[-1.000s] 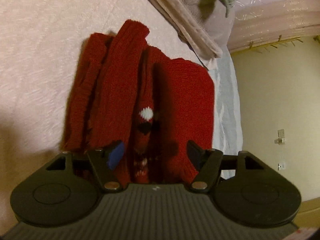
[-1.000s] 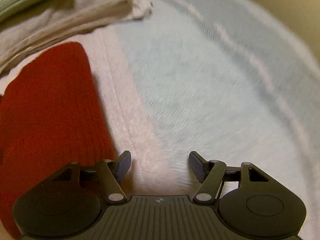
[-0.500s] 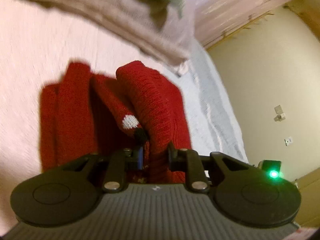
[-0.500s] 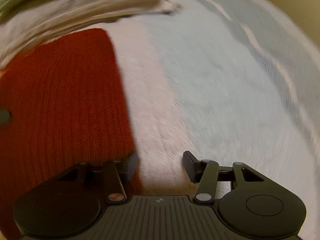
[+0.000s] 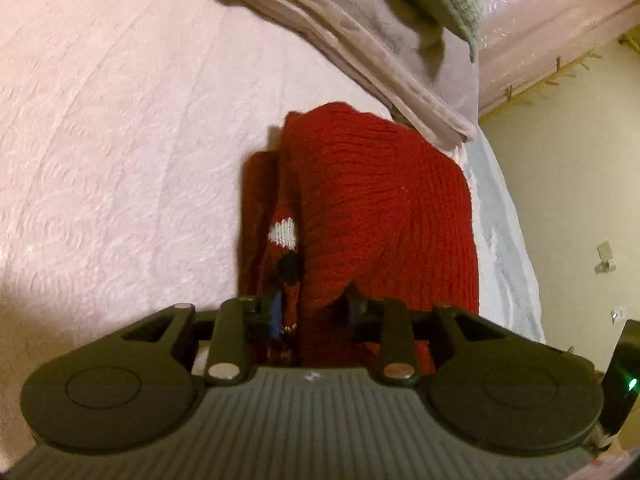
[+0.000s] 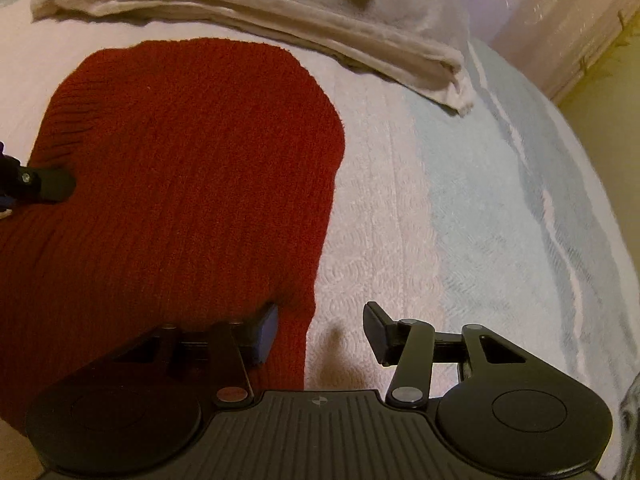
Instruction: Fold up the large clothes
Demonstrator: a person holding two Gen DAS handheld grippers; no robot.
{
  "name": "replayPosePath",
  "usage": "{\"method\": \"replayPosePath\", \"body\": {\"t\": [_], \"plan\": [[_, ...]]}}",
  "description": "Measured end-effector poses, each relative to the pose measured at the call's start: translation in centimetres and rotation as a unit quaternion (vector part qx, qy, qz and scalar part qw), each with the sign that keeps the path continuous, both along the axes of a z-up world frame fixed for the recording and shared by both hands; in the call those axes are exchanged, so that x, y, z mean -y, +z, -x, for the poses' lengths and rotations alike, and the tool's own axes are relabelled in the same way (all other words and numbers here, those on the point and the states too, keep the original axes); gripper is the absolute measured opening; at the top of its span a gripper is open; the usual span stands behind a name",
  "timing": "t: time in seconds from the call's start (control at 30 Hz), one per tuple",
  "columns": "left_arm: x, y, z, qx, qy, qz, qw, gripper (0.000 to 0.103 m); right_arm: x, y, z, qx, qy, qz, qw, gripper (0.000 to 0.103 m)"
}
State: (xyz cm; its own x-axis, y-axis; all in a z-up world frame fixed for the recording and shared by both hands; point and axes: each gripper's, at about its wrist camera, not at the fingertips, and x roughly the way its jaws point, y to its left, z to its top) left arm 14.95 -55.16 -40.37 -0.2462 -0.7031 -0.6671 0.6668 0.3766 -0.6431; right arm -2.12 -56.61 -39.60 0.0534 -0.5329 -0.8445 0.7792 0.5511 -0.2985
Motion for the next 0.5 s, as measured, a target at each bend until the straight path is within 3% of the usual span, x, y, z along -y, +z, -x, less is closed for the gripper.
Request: {"method": "replayPosePath", "body": {"t": [0.1,0.17,0.2,0.33,0.43,0.5], "plan": [[-1.7,2.6,-0.2,0.014,0.007,-0.004,0.9999,0.031,1.6,1.9,3.0,0.079,-0.018,-0.047,0.996,0.046],[-4.3,4.4,-0.1,-0.003,0.027,0.0,0.9996,0.036,2.5,3.3,6.7,0.172,-0.057,-0.085,0.98,0.048],[-5.7,5.1,0.1,-0.022,0.04,0.001,0.999,0.041,2.7,3.7,8.6,0.213,-0.078,-0.11,0.968,0.049],[-9.5,6.3,2.0,-0.063,0.062,-0.002,0.9961,0.042,1.1,4.6,14.9,0.353,-0.143,-0.187,0.906,0.05],[-11.2,5.6,3.8,-0.105,0.075,-0.019,0.9914,0.044,-1.5,3.8,16.9,0.398,-0.168,-0.245,0.868,0.05],[-11.9,4.6,4.3,-0.127,0.092,-0.023,0.9874,0.047,-2.6,2.2,17.6,0.44,-0.201,-0.28,0.829,0.05]]}}
